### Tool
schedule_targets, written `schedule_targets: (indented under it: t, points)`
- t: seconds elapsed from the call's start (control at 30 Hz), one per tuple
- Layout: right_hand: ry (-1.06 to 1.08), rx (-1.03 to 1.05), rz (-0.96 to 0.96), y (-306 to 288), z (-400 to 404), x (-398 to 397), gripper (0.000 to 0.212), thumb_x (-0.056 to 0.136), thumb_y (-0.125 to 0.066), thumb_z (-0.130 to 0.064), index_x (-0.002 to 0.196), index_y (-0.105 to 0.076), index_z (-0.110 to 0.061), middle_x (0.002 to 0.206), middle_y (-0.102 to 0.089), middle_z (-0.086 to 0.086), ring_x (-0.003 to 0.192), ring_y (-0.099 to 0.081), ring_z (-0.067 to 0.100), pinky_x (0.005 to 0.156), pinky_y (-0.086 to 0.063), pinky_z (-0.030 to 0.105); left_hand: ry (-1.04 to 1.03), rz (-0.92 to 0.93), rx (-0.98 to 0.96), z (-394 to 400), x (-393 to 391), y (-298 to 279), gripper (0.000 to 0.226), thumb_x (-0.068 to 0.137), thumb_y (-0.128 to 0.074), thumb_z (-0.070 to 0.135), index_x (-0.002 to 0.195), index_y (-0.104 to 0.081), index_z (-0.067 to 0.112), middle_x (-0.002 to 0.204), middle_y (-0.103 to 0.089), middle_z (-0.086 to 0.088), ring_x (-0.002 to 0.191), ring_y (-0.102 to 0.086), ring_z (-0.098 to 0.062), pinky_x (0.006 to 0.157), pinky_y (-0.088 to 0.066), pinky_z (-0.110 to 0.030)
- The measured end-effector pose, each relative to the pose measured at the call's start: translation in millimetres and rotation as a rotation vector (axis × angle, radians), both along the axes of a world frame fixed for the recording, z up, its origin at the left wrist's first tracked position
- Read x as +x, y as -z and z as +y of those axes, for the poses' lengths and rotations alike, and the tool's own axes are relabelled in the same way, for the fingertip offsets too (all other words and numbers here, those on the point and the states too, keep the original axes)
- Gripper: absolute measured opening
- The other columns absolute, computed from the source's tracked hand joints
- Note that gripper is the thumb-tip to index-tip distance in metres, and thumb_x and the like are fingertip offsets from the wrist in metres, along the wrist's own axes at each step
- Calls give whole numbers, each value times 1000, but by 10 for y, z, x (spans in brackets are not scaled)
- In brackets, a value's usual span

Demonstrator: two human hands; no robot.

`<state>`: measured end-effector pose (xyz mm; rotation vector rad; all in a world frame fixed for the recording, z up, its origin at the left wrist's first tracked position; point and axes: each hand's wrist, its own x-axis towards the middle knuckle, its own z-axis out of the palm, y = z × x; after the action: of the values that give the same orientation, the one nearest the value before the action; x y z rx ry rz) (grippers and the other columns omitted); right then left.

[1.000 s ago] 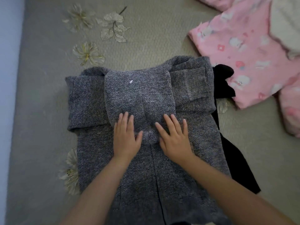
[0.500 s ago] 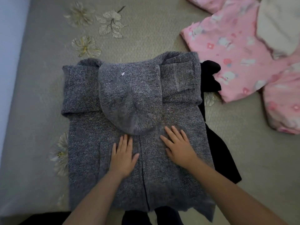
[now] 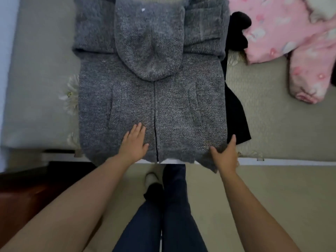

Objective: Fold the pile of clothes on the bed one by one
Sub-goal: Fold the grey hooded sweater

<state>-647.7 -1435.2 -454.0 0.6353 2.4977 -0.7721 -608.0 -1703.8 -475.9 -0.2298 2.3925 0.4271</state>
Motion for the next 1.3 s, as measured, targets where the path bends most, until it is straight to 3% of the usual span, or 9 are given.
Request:
schedule_targets:
  t: [0.13, 0.3, 0.47, 0.6, 0.73, 0.87, 1.03, 1.17, 1.3]
  points:
    - [105, -184, -75, -13, 127, 89, 63, 83, -65, -15, 137, -34, -7, 126, -53, 13, 117, -49, 31, 99, -39, 45, 41, -60, -27, 96, 311, -46, 70, 96, -40, 31, 146, 4, 11, 154, 14, -6, 142, 11, -20, 115, 0, -36]
    - [34, -189, -128, -7, 225, 215, 18, 85, -63, -11, 95, -56, 1, 86, -53, 7, 84, -51, 21, 69, -36, 27, 1, 25, -63, 176, 437, 21, 71, 95, -43, 30, 146, 2, 11, 155, 12, -5, 142, 11, -19, 114, 1, -35]
    - [13, -260, -113, -160, 338, 277, 17, 89, -56, -10, 76, -45, -11, 74, -49, 5, 68, -47, 17, 63, -33, 25, 51, 177, -90, 422, 563, 31, 80, 91, -49, 41, 146, -1, 9, 155, 6, -8, 143, 7, -22, 114, 4, -36]
    - [93, -486, 19, -521, 372, 40, 26, 89, -56, -7, 95, -43, -29, 69, -53, -2, 63, -52, 7, 57, -42, 19, 129, 129, -97, 831, 717, -23, 88, 88, -45, 53, 146, 8, 12, 154, 14, -5, 142, 15, -20, 113, 10, -36]
    - [70, -585, 55, -801, 264, -429, 31, 89, -53, -1, 86, -54, -32, 68, -51, 6, 63, -48, 12, 61, -42, 24, -248, 218, -70, 1034, 603, -65, 81, 87, -58, 29, 147, -6, 14, 155, 1, -7, 143, 4, -21, 114, 3, -36]
    - [158, -539, 35, -771, 78, -839, 26, 90, -49, 0, 72, -58, -16, 73, -53, 1, 72, -49, 13, 70, -44, 28, -496, 355, 60, 902, 382, -63, 65, 75, -56, -9, 136, -40, 5, 138, -43, -19, 130, -36, -31, 107, -22, -38]
    - [303, -513, 77, -597, -226, -1087, 17, 90, -50, -4, 103, -61, -8, 98, -62, 10, 103, -56, 25, 94, -43, 35, -508, 380, -21, 428, 569, -25, 48, 70, -61, -12, 118, -59, -3, 129, -52, -23, 122, -46, -38, 102, -32, -45]
    - [-530, -161, 102, -512, -442, -956, 65, 89, -56, -31, 144, -24, -15, 146, -32, 13, 128, -36, 23, 105, -28, 33, -520, 387, 38, 142, 610, -85, 39, 77, -54, -14, 114, -61, -4, 120, -59, -23, 113, -53, -36, 95, -37, -38]
    - [-1476, 377, 234, -385, -616, -636, 88, 85, -58, -41, 145, 6, -32, 154, 14, 12, 140, 15, 33, 108, 7, 59, -387, 318, 18, 68, 583, -216, 43, 81, -48, -6, 121, -57, 6, 117, -61, -18, 107, -55, -32, 82, -42, -36]
